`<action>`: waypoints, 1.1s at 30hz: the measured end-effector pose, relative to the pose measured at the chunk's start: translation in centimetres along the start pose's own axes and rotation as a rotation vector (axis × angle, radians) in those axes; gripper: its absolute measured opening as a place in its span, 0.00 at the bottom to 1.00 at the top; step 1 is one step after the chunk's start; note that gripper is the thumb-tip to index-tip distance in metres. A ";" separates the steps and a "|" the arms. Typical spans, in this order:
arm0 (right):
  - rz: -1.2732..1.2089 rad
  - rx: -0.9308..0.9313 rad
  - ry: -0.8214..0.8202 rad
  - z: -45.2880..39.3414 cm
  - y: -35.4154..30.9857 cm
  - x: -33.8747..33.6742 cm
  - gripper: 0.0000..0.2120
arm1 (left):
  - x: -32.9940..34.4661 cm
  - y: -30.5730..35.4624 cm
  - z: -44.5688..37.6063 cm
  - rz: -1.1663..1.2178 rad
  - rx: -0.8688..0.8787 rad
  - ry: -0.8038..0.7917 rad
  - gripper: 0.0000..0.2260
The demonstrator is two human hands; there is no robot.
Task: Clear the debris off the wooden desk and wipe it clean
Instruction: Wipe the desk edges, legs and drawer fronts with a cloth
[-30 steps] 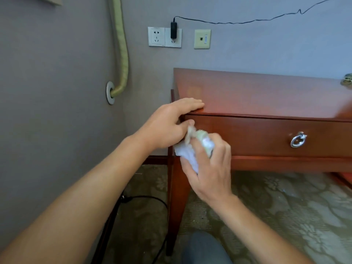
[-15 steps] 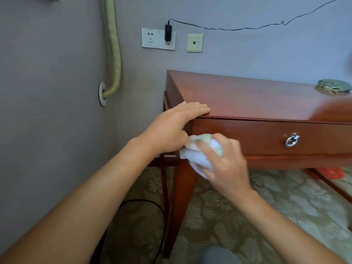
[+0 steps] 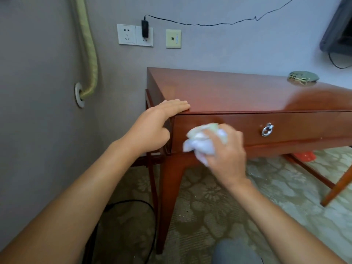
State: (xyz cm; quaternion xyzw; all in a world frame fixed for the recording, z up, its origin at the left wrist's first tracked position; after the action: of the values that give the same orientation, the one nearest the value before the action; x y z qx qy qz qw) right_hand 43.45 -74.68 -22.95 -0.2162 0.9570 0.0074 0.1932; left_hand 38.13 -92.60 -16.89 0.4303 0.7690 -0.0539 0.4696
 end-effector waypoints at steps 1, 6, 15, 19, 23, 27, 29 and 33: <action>-0.026 0.184 0.091 0.0 3.0 -1.3 0.22 | 0.1 0.0 0.1 0.006 -0.017 0.023 0.43; -0.127 0.292 0.107 0.4 0.0 0.6 0.19 | 0.2 0.6 0.5 -0.009 -0.035 0.133 0.29; -0.124 0.626 0.240 -0.1 7.9 -3.6 0.27 | 0.5 1.5 0.8 -0.195 -0.011 0.297 0.21; -0.040 -0.038 -0.129 0.5 0.4 0.0 0.25 | 0.1 2.5 1.1 -0.328 0.040 0.340 0.20; -0.128 0.239 0.148 -2.0 6.7 -4.0 0.16 | 0.0 3.1 1.0 -0.398 0.065 0.343 0.19; -0.049 0.485 0.198 1.4 6.6 -2.0 0.27 | 0.3 3.5 0.9 -0.513 0.098 0.363 0.18; -0.002 0.244 0.090 2.4 3.3 -0.3 0.26 | 0.4 3.8 0.8 -0.593 0.116 0.351 0.17; -0.045 -0.083 0.030 3.8 -1.3 0.1 0.19 | 1.3 5.6 -0.4 -0.820 0.138 0.298 0.11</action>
State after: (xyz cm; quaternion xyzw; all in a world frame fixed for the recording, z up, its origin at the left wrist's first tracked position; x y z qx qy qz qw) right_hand 45.28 -75.53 -26.48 -0.2454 0.9537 0.0396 0.1695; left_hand 41.62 -88.11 -15.89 0.1229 0.9301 -0.2246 0.2633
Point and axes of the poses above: each hand's wrist, its own z-axis away from the middle knuckle, its own x-axis out of the palm, y = z × x, the point moved 9 cm from there along -z, towards the middle knuckle, and after that the axes turned 7 degrees about -z, right-handed, at the moved point
